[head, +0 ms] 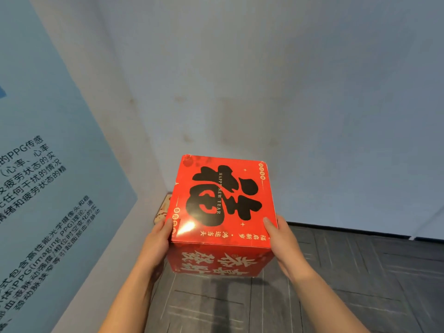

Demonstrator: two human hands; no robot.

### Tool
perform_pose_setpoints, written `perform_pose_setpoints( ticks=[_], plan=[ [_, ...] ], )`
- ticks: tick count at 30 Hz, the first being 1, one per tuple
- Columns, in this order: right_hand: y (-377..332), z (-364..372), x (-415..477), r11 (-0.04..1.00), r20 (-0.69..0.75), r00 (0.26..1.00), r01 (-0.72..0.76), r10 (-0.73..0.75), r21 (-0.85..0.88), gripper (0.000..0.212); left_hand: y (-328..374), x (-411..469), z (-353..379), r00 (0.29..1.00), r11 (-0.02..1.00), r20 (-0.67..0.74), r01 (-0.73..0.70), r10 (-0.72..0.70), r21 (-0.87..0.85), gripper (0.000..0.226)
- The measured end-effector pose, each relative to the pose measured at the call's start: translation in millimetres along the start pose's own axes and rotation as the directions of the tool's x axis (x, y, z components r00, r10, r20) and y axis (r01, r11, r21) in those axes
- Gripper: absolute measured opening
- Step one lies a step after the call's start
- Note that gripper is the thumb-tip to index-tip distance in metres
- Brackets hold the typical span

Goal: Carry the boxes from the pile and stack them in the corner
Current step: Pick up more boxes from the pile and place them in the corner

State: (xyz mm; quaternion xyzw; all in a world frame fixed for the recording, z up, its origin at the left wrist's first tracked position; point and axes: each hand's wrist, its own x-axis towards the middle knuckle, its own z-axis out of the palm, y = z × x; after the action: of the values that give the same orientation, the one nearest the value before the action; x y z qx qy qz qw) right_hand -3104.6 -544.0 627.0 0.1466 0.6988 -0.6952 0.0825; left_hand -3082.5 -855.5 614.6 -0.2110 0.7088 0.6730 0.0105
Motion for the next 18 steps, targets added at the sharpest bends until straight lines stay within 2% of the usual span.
perform_pose_setpoints(
  ticks=[2, 5, 9, 14, 18],
  plan=[
    [-7.2, 10.6, 31.9, 0.999, 0.017, 1.0, -0.004, 0.005, -0.039, 0.014, 17.6, 21.0, 9.9, 0.999, 0.999, -0.026, 0.019, -0.02, -0.045, 0.059],
    [-11.3, 24.3, 83.3, 0.995, -0.008, 0.999, -0.035, 0.034, -0.094, 0.024, 25.4, 75.0, 23.4, 0.998, 0.994, -0.037, 0.057, -0.06, -0.09, 0.041],
    [-11.0, 35.6, 154.4, 0.992, -0.113, 0.993, -0.06, 0.047, -0.113, 0.024, 19.8, 169.2, 48.8, 0.991, 0.988, 0.046, 0.132, -0.128, -0.086, 0.023],
    [10.6, 44.4, 242.1, 0.985, -0.259, 0.963, -0.113, 0.076, -0.133, 0.025, -0.5, 286.4, 77.3, 0.969, 0.982, 0.162, 0.187, -0.185, 0.002, 0.017],
    [34.7, 41.3, 293.9, 0.978, -0.332, 0.935, -0.173, 0.125, -0.117, 0.024, -23.8, 348.2, 102.3, 0.945, 0.972, 0.23, 0.22, -0.234, 0.086, 0.019]
  ],
)
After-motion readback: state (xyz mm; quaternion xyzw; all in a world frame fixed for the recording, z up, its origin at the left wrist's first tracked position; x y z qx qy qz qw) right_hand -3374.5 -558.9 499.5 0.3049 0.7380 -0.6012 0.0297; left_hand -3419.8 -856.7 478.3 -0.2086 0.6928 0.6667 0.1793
